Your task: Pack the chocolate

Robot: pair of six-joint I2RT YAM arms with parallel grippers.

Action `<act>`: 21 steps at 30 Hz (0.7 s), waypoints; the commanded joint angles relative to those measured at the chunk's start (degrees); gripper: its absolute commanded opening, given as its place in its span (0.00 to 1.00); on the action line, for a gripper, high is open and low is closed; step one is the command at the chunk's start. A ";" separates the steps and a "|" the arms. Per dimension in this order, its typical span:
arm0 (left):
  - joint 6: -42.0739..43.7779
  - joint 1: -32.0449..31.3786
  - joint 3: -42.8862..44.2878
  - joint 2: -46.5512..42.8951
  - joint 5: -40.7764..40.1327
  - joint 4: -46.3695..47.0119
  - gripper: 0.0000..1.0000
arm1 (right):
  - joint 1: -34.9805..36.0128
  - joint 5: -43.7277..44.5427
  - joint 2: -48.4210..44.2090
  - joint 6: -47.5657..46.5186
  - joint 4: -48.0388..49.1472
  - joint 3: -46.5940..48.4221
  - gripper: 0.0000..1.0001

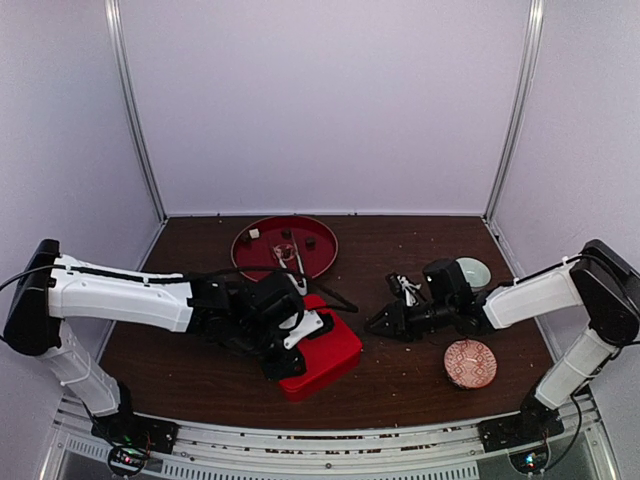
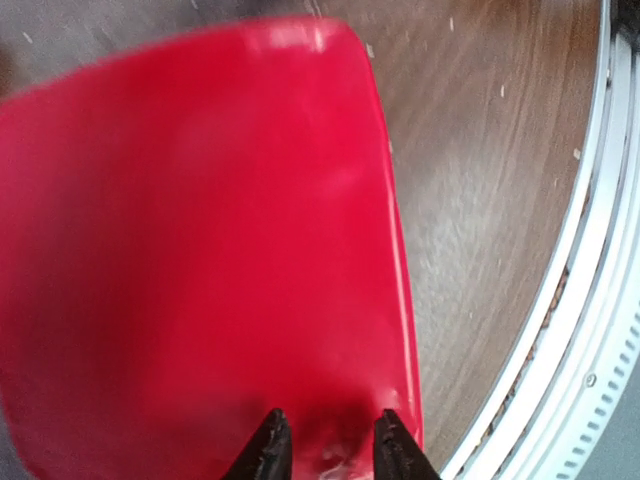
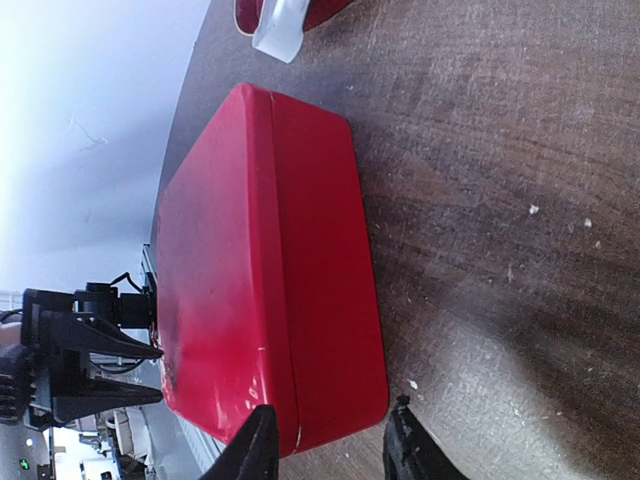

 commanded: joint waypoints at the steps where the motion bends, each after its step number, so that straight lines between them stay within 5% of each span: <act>1: -2.25 -0.21 -3.36 2.98 2.67 1.14 0.29 | 1.16 -0.83 1.10 -0.84 -0.85 2.39 0.37; 21: -7.03 3.50 -2.28 -8.43 -5.43 -4.64 0.31 | 1.62 -1.22 1.78 -1.61 -2.02 4.21 0.37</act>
